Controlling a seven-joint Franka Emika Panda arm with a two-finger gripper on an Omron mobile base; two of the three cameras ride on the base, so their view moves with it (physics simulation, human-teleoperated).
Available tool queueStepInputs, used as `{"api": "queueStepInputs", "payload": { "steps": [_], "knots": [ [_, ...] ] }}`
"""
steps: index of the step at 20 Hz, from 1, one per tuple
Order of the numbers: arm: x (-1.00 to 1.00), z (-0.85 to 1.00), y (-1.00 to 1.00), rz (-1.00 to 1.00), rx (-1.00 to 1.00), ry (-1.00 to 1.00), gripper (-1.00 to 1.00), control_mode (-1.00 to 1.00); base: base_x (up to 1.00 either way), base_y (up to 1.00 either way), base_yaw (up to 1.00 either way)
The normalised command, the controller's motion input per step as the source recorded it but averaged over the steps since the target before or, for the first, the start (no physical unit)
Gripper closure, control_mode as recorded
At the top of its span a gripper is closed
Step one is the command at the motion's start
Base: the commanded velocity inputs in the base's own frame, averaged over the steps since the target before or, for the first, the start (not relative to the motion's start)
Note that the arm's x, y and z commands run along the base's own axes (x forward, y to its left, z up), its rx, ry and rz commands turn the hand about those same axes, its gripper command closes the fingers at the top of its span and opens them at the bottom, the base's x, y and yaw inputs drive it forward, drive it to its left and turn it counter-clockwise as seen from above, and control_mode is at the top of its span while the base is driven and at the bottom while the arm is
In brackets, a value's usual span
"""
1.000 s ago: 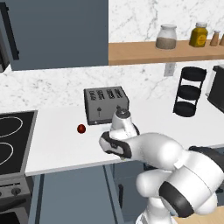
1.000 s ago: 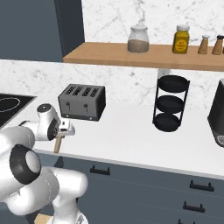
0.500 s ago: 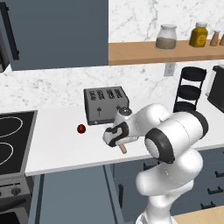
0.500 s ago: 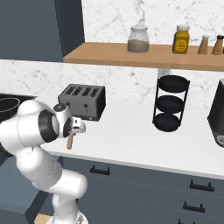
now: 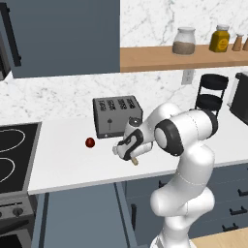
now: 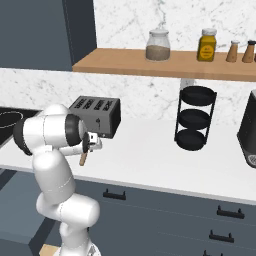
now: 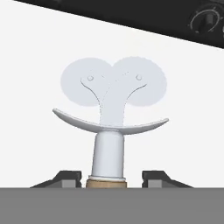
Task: Pick the pizza cutter from the drawer and place it on the counter.
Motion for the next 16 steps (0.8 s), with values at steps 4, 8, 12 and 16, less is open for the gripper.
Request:
{"api": "queueStepInputs", "payload": {
  "steps": [4, 8, 12, 16],
  "knots": [
    [-0.21, 0.18, -0.01, 0.01, 0.0, -0.03, -1.0, -1.0, 0.0, 0.0, 0.0],
    [-0.64, 0.59, -0.14, 0.01, 0.0, -0.07, -1.0, -1.0, 0.0, 0.0, 0.0],
    [-0.78, 0.74, -0.19, 0.0, 0.0, -0.04, -1.0, -1.0, 0.0, 0.0, 0.0],
    [-0.61, 0.9, -0.24, 0.0, 0.01, -0.03, -1.0, -1.0, 0.0, 0.0, 0.0]
  ]
}}
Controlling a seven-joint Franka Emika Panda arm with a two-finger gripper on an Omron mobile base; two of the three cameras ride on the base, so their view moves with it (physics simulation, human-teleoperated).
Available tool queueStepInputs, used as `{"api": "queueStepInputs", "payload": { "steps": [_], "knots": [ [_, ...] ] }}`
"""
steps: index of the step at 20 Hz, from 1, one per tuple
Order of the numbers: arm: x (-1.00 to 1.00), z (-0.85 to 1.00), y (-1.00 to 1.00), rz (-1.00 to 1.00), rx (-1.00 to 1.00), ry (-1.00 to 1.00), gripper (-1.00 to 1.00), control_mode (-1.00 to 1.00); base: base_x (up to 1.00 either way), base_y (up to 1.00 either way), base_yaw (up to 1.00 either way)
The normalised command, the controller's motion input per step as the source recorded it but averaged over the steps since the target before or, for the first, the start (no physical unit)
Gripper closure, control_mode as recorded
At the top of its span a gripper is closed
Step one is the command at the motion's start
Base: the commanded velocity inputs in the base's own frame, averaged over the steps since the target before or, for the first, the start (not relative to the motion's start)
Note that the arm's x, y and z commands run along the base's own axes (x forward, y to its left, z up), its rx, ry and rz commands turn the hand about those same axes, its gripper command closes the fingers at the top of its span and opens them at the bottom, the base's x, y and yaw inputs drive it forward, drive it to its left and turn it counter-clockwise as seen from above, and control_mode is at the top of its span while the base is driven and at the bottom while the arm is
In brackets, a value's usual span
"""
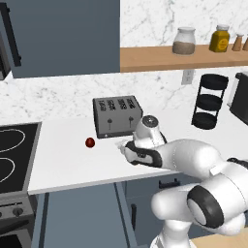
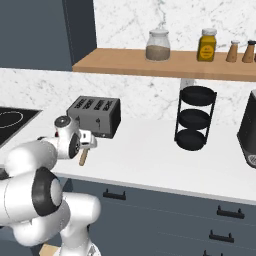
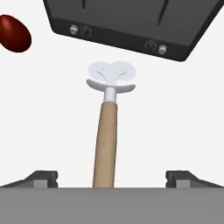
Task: Pick the pizza cutter from the drawer and place it on the counter.
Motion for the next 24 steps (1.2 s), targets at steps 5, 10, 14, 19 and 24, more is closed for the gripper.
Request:
{"api": "queueStepInputs", "payload": {
  "steps": [5, 10, 14, 19, 24],
  "knots": [
    [-0.45, 0.88, -0.18, 0.0, 0.0, -0.01, -1.0, -1.0, 0.0, 0.0, 0.0],
    [-0.49, 0.72, -0.18, 0.0, 0.0, -0.01, -1.0, -1.0, 0.0, 0.0, 0.0],
    [-0.69, 0.54, -0.28, 0.0, 0.0, 0.0, -1.0, -1.0, 0.0, 0.0, 0.0],
    [-0.73, 0.29, -0.61, -0.06, 0.03, 0.0, -1.0, -1.0, 0.0, 0.0, 0.0],
    [-0.81, 0.23, -0.68, -0.05, 0.05, 0.0, -1.0, -1.0, 0.0, 0.0, 0.0]
  ]
}}
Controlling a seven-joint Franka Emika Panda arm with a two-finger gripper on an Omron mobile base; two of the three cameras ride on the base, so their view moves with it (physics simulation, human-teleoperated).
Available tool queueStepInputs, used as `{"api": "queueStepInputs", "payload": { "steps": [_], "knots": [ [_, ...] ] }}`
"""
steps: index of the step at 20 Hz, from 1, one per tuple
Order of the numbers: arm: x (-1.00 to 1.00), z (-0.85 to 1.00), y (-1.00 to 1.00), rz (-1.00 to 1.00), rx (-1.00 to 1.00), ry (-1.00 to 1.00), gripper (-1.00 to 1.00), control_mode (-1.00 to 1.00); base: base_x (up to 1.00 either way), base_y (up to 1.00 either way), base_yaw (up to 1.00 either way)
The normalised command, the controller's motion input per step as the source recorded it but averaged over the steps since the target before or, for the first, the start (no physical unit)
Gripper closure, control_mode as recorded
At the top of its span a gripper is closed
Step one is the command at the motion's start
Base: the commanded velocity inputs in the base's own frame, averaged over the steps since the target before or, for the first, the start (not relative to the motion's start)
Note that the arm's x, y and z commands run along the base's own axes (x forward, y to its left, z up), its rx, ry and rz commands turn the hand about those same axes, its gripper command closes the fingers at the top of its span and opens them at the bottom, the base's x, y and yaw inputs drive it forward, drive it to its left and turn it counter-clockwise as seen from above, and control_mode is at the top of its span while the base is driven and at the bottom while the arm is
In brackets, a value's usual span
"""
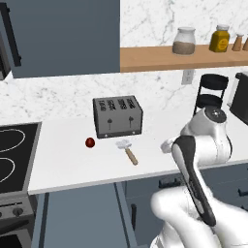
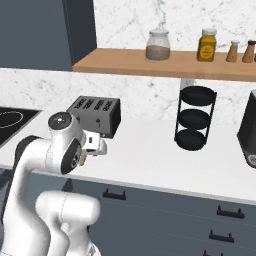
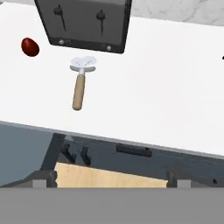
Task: Pick the pizza cutter from the drawer and place it on the counter.
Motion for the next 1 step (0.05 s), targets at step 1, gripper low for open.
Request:
{"api": "queueStepInputs", "payload": {
  "steps": [1],
  "knots": [
    [-0.78, 0.29, -0.64, -0.03, 0.04, -0.02, -1.0, -1.0, 0.0, 0.0, 0.0]
  ]
}}
